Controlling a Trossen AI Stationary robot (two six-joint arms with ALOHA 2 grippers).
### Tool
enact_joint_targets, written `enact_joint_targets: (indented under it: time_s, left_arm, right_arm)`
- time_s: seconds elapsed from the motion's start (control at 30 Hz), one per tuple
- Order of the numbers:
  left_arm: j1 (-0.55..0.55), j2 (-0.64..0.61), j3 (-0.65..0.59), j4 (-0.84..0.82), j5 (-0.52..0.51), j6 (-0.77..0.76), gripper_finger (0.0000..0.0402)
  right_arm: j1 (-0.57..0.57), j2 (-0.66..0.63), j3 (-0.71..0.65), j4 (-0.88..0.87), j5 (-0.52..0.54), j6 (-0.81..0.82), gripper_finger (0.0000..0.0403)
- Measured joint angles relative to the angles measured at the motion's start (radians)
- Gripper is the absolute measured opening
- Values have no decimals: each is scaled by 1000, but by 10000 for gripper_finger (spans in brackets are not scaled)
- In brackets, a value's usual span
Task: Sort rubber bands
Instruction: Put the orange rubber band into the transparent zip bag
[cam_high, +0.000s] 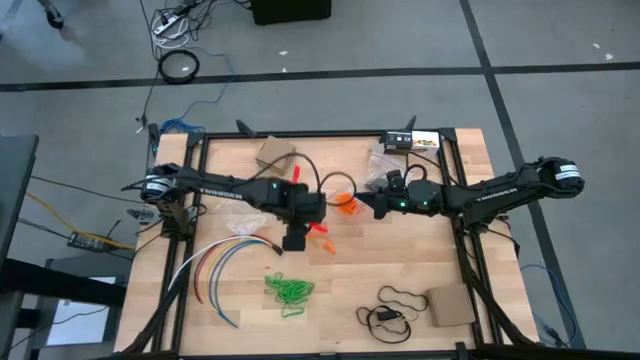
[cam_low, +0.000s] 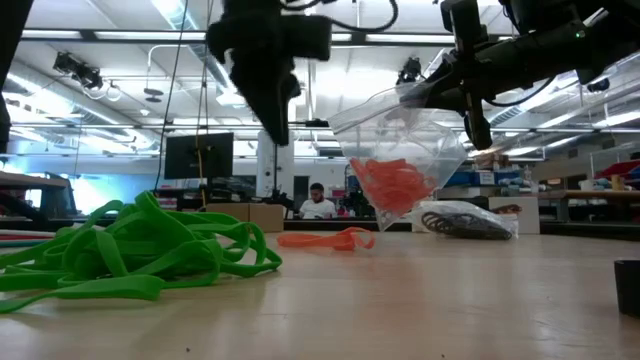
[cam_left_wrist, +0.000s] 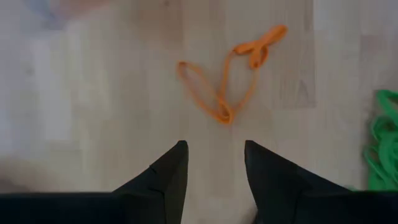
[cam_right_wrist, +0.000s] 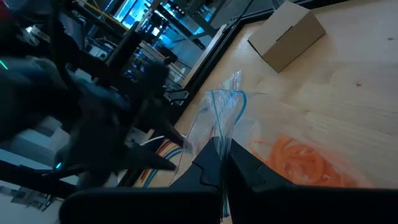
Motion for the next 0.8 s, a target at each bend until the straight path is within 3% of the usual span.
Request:
enact_joint_targets:
  time_s: [0.3, 0.43, 0.63, 0.73, 0.8]
  left_arm:
    - [-15, 10, -300, 514, 0, 0, 163]
    - [-9, 34, -369, 701, 16, 1, 163]
    - [19, 118, -378, 749, -13, -29, 155]
    - [39, 141, -374, 749, -6, -62, 120]
    - [56, 147, -372, 742, 25, -83, 74]
  right_arm:
    - [0, 0, 0, 0, 0, 0, 4]
    - [0, 0, 0, 0, 0, 0, 4]
    - [0, 0, 0, -1, 0, 2, 4]
    - [0, 0, 0, 0, 0, 2, 4]
    - [0, 0, 0, 3, 0, 3, 4]
